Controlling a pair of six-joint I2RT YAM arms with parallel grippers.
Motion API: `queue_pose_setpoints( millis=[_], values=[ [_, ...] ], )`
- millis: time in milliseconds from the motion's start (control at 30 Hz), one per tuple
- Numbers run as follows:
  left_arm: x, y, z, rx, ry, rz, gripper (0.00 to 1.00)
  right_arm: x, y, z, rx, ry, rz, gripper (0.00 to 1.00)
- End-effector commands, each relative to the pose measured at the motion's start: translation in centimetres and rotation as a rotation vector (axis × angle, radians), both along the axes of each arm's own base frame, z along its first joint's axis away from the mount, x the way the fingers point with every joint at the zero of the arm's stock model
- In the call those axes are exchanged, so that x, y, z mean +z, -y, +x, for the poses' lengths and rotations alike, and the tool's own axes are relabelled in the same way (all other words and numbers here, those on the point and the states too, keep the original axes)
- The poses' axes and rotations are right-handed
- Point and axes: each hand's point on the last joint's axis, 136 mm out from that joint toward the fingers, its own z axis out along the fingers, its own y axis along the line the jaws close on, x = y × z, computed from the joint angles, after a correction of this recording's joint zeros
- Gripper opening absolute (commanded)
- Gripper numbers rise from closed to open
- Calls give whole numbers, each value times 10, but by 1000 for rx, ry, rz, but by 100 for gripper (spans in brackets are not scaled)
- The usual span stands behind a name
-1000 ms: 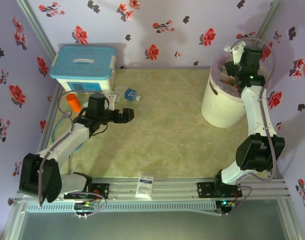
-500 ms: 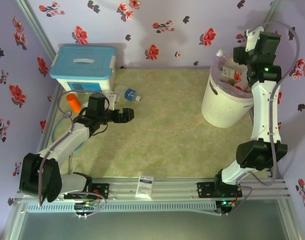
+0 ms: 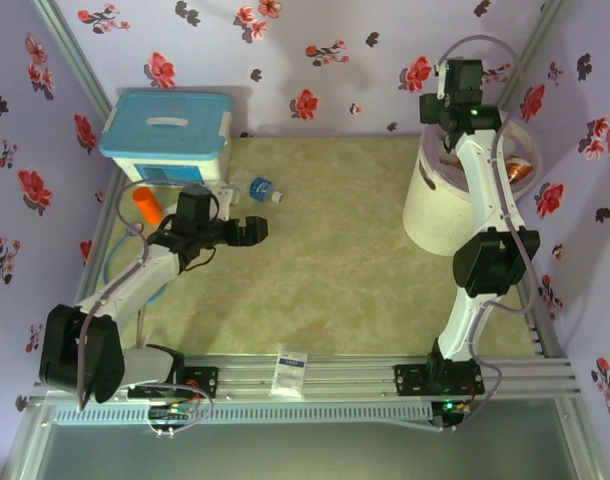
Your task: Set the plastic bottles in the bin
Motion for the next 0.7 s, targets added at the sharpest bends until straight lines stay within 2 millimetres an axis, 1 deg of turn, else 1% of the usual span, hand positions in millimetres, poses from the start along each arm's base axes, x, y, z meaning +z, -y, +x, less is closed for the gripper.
queue_pose_setpoints(
  millis=[0, 100, 200, 267, 367, 467, 600, 667],
  values=[
    [10, -7, 0, 9, 39, 20, 100, 13, 23, -12, -111, 33, -42, 70],
    [10, -6, 0, 13, 40, 15, 100, 13, 35, -21, -140, 40, -34, 69],
    [9, -6, 1, 13, 37, 16, 100, 11, 50, -30, -160, 41, 11, 68],
    [9, -6, 0, 12, 35, 17, 100, 14, 56, -38, -155, 51, 45, 68],
    [9, -7, 0, 12, 36, 18, 100, 28, 53, -46, -116, 84, 122, 71],
    [9, -6, 2, 15, 33, 16, 100, 41, 50, -50, -94, 101, 153, 74],
    [10, -5, 3, 20, 29, 10, 100, 46, 45, -50, -67, 102, 191, 80],
    [9, -6, 3, 21, 26, 11, 100, 46, 43, -50, -60, 104, 216, 80]
  ],
)
